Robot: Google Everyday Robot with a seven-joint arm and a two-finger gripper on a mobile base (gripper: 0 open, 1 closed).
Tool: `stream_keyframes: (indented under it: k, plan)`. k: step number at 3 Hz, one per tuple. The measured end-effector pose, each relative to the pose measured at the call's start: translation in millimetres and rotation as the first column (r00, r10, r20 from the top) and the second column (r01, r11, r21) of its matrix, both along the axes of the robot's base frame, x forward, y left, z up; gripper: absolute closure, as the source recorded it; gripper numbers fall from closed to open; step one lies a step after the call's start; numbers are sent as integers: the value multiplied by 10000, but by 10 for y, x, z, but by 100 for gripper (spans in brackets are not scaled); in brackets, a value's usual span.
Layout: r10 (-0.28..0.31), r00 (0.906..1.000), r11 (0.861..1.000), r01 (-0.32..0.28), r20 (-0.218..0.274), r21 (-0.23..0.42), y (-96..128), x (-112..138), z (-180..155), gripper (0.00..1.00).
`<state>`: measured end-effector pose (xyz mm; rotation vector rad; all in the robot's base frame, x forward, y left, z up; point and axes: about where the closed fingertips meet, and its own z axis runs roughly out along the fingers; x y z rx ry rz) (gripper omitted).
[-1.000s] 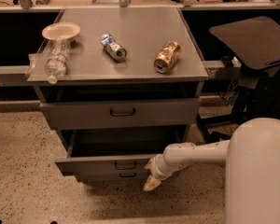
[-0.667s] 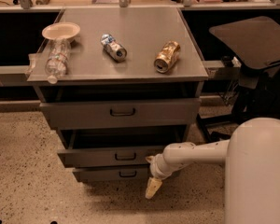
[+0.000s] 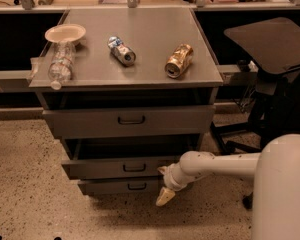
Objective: Close middle drawer
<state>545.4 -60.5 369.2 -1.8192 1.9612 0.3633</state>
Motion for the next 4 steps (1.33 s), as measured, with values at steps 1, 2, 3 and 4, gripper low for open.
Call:
stream_keyframes:
  k: [1, 2, 3, 4]
  plan:
    - [264, 9996, 9979, -267, 70, 585, 5, 123, 53, 42]
    - [204, 9997, 9963, -212, 103, 837, -11, 308, 15, 66]
    - [16, 9995, 9962, -43, 307, 872, 2, 451, -37, 89]
    - [-376, 9968, 9955, 313, 700, 891, -9, 522, -77, 91]
